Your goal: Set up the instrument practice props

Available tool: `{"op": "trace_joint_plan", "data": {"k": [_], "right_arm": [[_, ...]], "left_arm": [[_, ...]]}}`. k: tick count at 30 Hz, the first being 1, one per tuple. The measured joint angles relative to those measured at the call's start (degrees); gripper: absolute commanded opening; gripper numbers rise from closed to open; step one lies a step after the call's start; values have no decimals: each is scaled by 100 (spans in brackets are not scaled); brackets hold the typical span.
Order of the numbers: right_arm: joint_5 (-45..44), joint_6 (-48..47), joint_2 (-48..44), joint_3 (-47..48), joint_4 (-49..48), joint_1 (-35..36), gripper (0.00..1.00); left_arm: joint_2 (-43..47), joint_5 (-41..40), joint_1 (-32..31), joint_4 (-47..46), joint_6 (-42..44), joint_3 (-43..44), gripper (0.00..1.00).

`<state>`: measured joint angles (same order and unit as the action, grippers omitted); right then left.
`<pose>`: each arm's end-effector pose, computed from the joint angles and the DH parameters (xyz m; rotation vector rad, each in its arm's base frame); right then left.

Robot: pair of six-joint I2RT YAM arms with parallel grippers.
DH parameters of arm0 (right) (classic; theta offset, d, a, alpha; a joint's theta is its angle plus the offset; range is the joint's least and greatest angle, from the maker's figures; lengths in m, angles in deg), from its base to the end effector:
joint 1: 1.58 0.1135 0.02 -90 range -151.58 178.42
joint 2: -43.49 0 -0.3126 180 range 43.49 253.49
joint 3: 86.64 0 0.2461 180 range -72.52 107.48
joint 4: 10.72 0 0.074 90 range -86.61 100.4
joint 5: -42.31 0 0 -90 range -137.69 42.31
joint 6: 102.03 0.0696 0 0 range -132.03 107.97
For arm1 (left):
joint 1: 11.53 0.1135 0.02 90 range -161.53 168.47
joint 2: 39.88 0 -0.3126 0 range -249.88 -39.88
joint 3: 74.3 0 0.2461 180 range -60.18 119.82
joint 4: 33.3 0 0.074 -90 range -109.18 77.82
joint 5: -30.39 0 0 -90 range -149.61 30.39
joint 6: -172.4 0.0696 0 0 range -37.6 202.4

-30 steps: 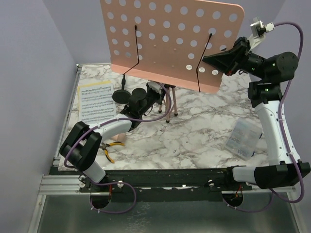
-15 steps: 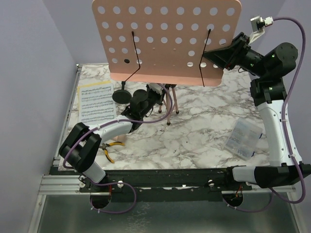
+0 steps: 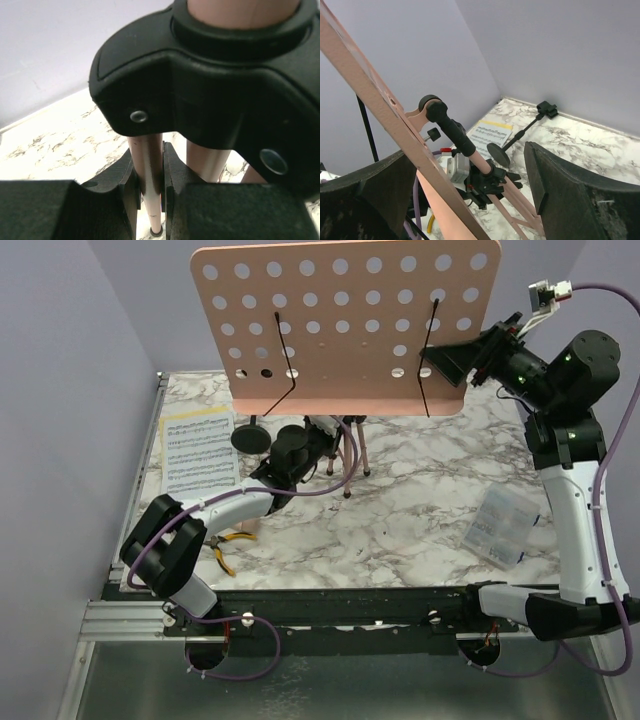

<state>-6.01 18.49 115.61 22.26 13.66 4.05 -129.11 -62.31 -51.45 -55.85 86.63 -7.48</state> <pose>0.2385 0.0700 0.5854 -0.3319 1.4504 1.0056 0.2988 -0.2457 0.3326 0.5613 1.4836 -0.4516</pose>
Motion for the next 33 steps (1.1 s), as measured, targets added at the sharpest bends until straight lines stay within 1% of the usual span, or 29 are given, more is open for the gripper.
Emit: {"op": "trace_joint_plan", "data": {"k": [5,12,15,21,24,30,33], "right_arm": [[-487,-243,-444,-188,317,2,99],[-1290,-758,-1082,-199,970,2,99],[-1532,-979,-1316,-354,994,2,100],[-1443,-1104,-1808,-1263,813,2,100],[-1545,-1086,-2017,-1628,798,7,100],[-2124,-1093,-2586,-1812,881,7,100],[-2673,-1117,-2957,-1803,957,11,100]], "left_arm": [[20,-2,-94,72,20,13,0],[20,63,-208,155,103,72,0],[20,105,-227,229,146,118,0],[20,136,-258,258,199,129,0],[20,133,-258,260,208,129,0],[20,129,-258,328,208,166,0],[20,127,-258,363,208,184,0]]}}
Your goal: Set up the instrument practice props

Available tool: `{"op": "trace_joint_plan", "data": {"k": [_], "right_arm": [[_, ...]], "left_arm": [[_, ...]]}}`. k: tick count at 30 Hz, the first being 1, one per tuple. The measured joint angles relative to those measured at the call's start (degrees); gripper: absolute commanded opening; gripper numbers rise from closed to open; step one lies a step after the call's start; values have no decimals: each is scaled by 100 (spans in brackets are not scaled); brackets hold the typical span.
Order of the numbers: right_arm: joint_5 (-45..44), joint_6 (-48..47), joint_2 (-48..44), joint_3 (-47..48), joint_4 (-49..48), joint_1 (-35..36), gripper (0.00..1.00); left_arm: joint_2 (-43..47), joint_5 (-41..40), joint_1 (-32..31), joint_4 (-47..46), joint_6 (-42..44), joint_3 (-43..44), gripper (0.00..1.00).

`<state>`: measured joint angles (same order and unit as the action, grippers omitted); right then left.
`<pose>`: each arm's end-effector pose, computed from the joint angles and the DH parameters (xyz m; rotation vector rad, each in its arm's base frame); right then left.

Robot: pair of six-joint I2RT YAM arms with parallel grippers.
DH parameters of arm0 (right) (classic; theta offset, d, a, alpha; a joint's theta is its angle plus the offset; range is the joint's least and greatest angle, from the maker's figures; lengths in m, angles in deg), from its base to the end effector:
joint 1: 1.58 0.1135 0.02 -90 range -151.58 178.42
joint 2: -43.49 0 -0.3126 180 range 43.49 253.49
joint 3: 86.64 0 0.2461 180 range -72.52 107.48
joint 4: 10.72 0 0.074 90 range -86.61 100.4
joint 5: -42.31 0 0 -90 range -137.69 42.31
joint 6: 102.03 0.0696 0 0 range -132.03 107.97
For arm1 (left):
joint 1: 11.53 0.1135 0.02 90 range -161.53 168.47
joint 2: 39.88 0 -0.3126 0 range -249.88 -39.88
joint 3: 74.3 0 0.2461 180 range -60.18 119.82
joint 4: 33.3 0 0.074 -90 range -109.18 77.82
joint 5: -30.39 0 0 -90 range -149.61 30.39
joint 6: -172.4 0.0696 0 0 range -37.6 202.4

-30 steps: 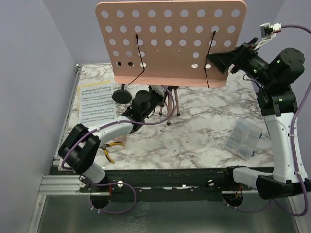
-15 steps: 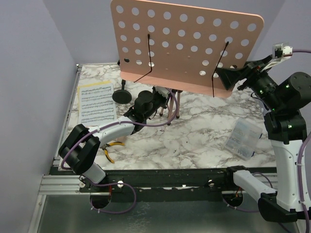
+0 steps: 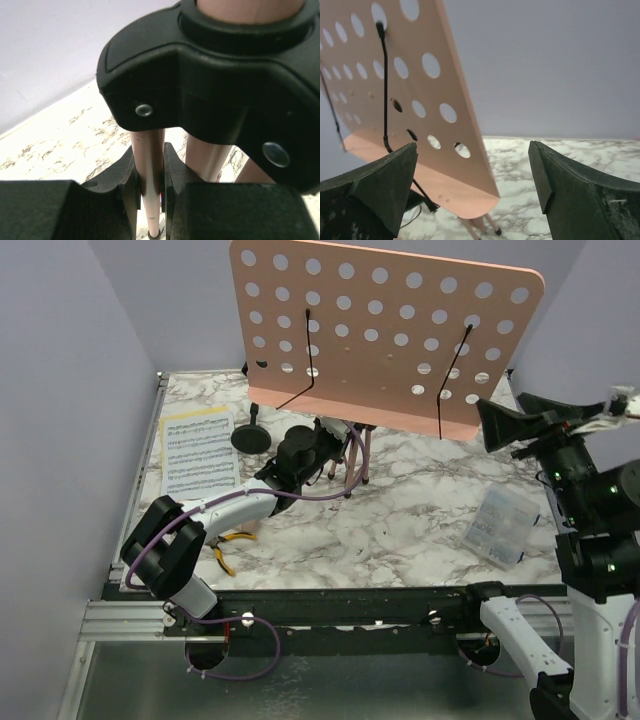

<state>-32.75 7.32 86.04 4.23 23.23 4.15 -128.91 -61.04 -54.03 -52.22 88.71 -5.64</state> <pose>0.0879 0.0269 0.5438 -0.0654 1.3471 0.5422 0.2879 -0.2615 0.3368 0.6498 1.4797 -0.4702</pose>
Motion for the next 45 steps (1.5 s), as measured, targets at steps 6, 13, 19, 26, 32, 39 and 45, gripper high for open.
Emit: {"op": "trace_joint_plan", "data": {"k": [6,13,19,26,32,39,45], "right_arm": [[-2387,-256,-804,-203,-92,7,99],[-4188,-391,-667,-1740,-726,4,99],[-3641,-546,98,-3279,-1580,-4,99],[35,-584,1036,-5056,-4428,31,95],[911,-918,2323,-5455,-6382,1263,91],[-195,-1864,2920,-5405,-7735,2400,74],[-1193,-2691,3591,-5171,-8299,2833,55]], "left_arm": [[0,0,0,20,0,9,0],[0,0,0,22,-4,9,0],[-2,2,0,57,-11,28,0],[-2,7,2,155,-70,72,0],[-2,7,4,232,-72,109,0],[-2,7,9,267,-92,127,0],[-2,9,22,273,-118,127,0]]}}
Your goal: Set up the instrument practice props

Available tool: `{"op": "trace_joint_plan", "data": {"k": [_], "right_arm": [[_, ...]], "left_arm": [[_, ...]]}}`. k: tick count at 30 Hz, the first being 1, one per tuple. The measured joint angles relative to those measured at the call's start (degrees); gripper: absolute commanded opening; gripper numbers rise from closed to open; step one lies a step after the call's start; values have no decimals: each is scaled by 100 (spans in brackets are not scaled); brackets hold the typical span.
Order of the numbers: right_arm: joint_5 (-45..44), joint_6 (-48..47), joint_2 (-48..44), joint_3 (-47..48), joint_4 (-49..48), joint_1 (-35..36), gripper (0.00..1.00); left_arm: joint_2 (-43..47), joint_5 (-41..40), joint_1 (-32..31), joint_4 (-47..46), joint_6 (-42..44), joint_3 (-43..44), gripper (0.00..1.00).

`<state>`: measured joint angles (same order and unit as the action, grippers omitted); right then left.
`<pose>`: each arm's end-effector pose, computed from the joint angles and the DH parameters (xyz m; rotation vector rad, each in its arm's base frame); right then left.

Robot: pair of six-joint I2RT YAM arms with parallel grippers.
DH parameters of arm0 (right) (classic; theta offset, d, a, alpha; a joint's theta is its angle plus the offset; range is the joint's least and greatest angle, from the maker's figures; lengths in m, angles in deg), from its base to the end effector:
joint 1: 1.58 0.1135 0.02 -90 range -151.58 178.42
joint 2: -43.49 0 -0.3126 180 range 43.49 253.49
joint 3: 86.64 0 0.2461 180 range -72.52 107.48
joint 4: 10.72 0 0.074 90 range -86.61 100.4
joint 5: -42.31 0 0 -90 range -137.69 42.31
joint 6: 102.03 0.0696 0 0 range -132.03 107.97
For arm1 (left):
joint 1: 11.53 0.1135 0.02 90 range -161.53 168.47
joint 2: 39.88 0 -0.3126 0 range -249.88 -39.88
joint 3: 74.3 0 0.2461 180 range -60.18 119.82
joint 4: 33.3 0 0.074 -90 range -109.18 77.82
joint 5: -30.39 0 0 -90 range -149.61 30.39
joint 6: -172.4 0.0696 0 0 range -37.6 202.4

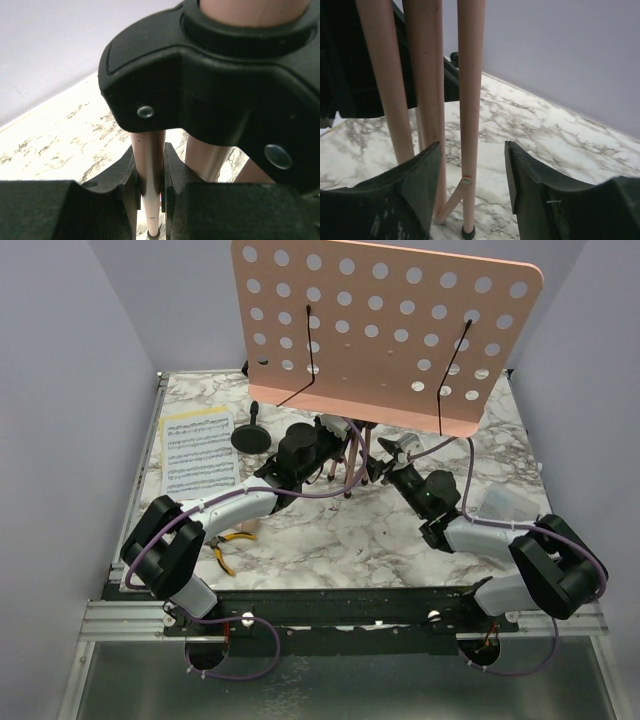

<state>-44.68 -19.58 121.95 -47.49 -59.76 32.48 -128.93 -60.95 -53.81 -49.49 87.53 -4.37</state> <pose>0.2376 0.1651 0.2881 -0.5432 1.3057 0.4205 0.2902 -0.2617 0.3381 0.6439 1.5119 -0.4791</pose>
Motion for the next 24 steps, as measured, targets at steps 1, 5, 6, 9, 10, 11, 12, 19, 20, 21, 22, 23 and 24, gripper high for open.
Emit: {"op": "trace_joint_plan", "data": {"k": [1,5,6,9,10,11,12,19,20,21,22,23,24], "right_arm": [[-192,-127,81,20,-103,70,53],[-841,-516,317,68,-424,315,45],[-966,-595,367,109,-468,354,45],[-1257,-734,592,275,-658,382,45],[-1340,-774,715,326,-782,389,45],[-1434,-817,850,367,-914,402,46],[-1528,-872,999,413,-1040,431,46],[-1840,-1331,1926,616,-1965,507,34],[-1860,-1405,2044,638,-2070,518,29],[-1875,-1482,2162,675,-2138,529,25],[-1886,-1552,2267,713,-2179,538,19],[-1902,-1622,2356,748,-2214,549,11],[-1947,-1637,2415,780,-2277,557,1]], "left_arm": [[0,9,0,0,-2,0,0],[0,55,11,2,-7,2,0],[0,66,13,2,-4,2,0],[0,74,15,2,-7,2,0],[0,76,15,2,-9,2,0],[0,76,15,2,-11,4,0],[0,79,15,4,-15,4,0],[0,96,15,4,-33,7,0],[0,101,15,4,-33,7,0],[0,101,15,4,-33,7,0],[0,101,15,4,-33,7,0],[0,96,15,2,-24,7,0],[0,90,15,0,-17,7,0]]}}
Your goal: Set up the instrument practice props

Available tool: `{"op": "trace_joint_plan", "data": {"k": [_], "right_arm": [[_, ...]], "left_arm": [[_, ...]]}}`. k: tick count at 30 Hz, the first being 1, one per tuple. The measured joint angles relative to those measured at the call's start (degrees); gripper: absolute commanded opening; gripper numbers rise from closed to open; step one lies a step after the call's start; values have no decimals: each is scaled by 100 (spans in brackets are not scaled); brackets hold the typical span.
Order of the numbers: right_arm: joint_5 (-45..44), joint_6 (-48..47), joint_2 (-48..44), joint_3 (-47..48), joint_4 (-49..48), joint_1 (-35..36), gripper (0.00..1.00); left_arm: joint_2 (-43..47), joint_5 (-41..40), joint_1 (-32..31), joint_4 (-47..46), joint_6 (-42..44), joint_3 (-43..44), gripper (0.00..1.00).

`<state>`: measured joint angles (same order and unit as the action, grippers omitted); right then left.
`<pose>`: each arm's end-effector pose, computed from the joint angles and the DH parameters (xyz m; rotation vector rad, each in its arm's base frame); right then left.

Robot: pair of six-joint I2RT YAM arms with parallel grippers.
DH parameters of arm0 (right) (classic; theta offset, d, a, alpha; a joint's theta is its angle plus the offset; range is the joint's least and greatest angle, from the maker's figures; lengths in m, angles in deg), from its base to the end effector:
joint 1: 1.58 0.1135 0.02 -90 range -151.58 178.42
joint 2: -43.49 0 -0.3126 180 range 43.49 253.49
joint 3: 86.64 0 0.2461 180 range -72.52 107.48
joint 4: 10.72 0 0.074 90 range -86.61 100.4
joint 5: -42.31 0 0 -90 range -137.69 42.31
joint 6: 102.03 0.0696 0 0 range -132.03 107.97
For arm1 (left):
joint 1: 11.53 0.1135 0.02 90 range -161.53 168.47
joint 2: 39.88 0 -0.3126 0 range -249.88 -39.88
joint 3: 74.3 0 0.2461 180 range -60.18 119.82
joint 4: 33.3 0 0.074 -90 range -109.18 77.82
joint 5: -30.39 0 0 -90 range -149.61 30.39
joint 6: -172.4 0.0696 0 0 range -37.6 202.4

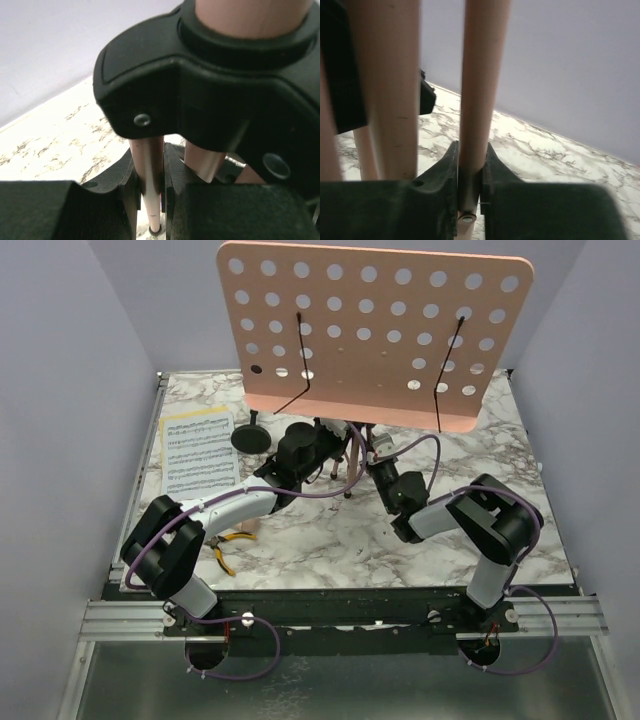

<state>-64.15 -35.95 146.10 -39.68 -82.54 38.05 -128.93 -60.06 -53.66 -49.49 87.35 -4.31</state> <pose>0.2916 0.2159 0.2546 -0.4635 1.2152 0.0494 0.2902 -0.2618 0.3385 0.6507 1.5091 -0.4922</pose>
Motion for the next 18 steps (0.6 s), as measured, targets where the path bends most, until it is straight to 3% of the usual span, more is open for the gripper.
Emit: {"op": "trace_joint_plan", "data": {"k": [7,18], "right_arm": [[212,83,-308,-61,345,-195,0],[2168,245,-1790,-551,2168,-1178,0]], "left_arm": [[20,-155,11,9,142,-2,0],[0,-46,-243,155,542,127,0]]}}
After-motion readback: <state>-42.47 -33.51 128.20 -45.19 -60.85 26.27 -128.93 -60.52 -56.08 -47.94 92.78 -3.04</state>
